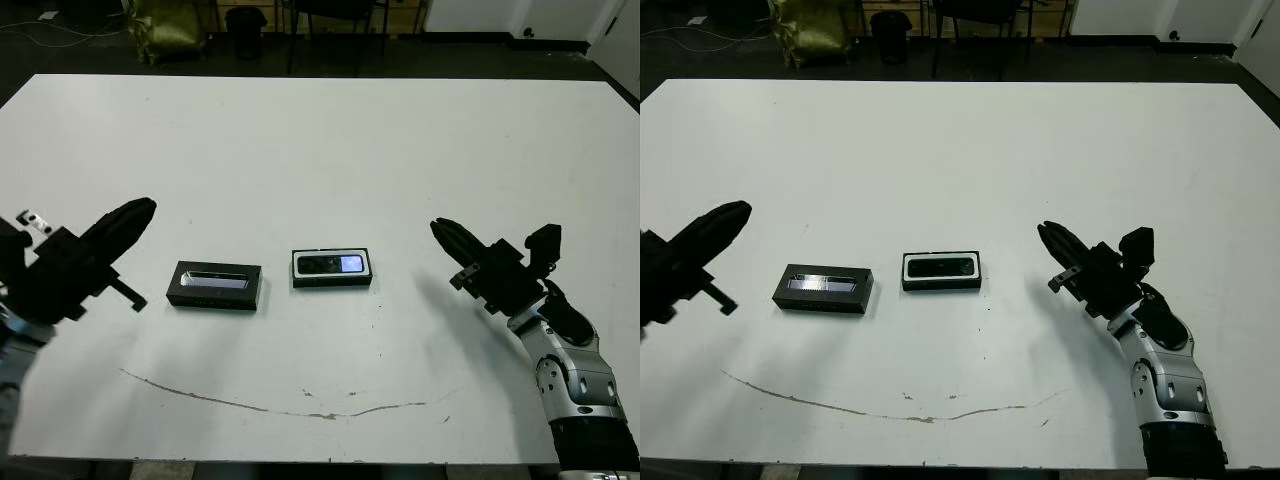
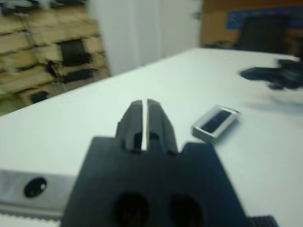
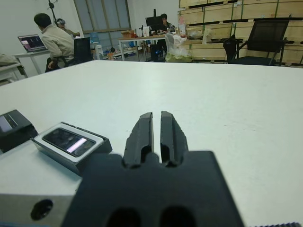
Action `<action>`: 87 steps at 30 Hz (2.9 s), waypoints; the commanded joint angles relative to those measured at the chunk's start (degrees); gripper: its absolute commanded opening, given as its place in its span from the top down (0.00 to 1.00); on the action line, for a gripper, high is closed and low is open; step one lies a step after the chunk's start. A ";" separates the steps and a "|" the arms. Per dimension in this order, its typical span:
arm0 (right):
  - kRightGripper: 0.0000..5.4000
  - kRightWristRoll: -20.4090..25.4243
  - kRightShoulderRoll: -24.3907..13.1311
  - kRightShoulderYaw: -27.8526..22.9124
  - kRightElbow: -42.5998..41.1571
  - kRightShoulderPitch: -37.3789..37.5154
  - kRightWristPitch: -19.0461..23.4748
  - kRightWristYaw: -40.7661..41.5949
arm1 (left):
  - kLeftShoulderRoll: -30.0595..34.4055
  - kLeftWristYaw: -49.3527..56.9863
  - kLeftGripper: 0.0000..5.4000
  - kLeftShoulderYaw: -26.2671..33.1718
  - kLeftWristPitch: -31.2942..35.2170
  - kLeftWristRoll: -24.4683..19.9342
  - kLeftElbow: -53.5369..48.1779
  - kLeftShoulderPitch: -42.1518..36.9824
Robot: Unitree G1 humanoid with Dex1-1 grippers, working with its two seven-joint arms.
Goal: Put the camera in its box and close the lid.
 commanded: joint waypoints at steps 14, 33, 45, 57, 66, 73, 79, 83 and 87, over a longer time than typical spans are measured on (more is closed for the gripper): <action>1.00 -0.54 -0.43 -0.51 0.19 0.28 0.75 -0.36 | 6.20 -25.75 0.97 -8.41 6.98 3.34 22.41 -17.19; 1.00 -0.02 -0.87 -0.37 1.89 -0.32 2.82 0.11 | 5.16 -46.06 0.16 -14.49 -19.95 14.21 37.51 -23.53; 1.00 -0.50 -0.86 -0.42 2.31 -0.25 2.72 0.86 | 5.89 -46.40 0.00 -17.39 -17.06 13.64 37.20 -26.31; 1.00 -1.25 -0.74 -0.58 3.45 -0.20 0.69 0.95 | 4.43 -46.40 0.00 -23.83 -12.33 13.50 43.44 -33.31; 1.00 -2.12 -0.63 -0.68 4.06 0.03 -0.34 0.29 | 4.50 -46.40 0.00 -27.05 -10.96 15.93 44.43 -35.21; 1.00 -2.40 -0.55 -0.56 4.18 0.06 -0.71 0.10 | 4.41 -46.40 0.00 -28.97 -11.91 17.62 44.51 -35.77; 1.00 -2.28 -0.42 -0.65 4.23 0.19 -1.27 0.26 | 4.30 -46.40 0.00 -30.94 -14.41 16.96 45.48 -36.51; 1.00 -1.85 -0.24 -0.70 4.31 0.14 -0.78 0.25 | 4.05 -46.40 0.00 -32.36 -14.50 17.24 47.18 -37.39; 1.00 -1.92 -0.28 -0.53 4.18 0.20 -0.37 0.12 | 3.31 -46.40 0.00 -34.01 -14.46 17.89 50.97 -39.00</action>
